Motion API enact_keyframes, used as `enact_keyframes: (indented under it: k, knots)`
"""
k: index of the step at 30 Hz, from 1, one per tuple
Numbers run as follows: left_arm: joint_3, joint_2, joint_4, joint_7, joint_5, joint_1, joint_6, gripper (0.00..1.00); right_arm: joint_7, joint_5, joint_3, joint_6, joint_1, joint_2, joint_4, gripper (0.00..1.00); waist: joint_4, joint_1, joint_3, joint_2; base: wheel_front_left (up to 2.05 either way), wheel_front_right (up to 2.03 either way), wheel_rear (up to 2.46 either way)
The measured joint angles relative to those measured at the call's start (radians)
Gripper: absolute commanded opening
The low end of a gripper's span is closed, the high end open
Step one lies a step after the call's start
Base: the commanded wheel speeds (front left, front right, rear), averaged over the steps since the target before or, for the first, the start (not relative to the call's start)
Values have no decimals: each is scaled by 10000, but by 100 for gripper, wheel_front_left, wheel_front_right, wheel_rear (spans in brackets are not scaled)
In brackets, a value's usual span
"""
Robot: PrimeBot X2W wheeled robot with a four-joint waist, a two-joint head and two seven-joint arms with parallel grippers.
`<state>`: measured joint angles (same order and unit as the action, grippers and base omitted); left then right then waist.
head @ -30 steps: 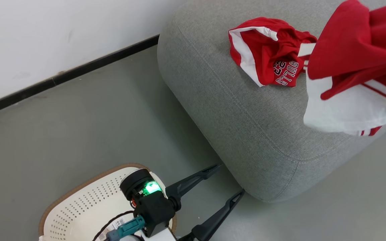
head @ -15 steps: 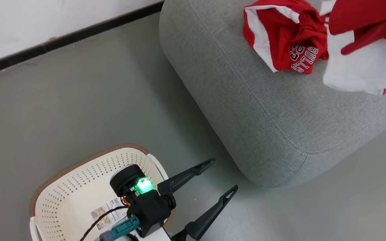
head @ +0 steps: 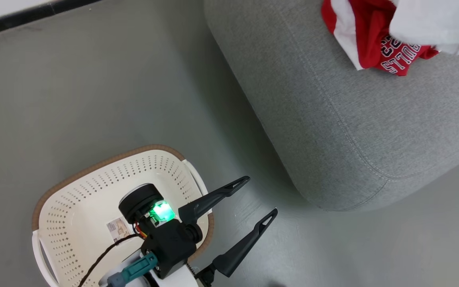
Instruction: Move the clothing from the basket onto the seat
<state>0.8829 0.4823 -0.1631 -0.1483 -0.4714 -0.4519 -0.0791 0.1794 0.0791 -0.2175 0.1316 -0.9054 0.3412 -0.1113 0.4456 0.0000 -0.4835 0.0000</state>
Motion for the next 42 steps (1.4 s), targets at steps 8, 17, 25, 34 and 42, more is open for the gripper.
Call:
enact_keyframes:
  k: [8, 17, 25, 34, 42]
  knots:
    - [-36, 221, -351, 176, 157, -78, 82, 100, -36, 125, -353, 0, -896, 73, -564, 0, -297, 0, -633, 0, 0, 0, 0]
    - [-33, 462, -658, 502, 360, -338, 82, 100, -201, 391, -1051, 2, -1383, 153, -1392, 0, -625, 0, -1310, 0, 0, 0, 0]
    - [-79, 566, -890, 606, 391, -469, 82, 100, -105, 548, -1375, 2, -1389, 31, -2543, 0, -950, 0, -1919, 0, 0, 0, 0]
    - [-104, 614, -995, 692, 435, -718, 73, 100, 1327, 403, -1599, 2, -972, -529, -3985, 0, -1191, 0, -2423, 0, 0, 0, 0]
    - [-180, 698, -1016, 702, 449, -1049, 23, 100, 2439, 353, -1987, 0, -987, -464, -4456, 0, -1292, 0, -2691, 0, 0, 0, 0]
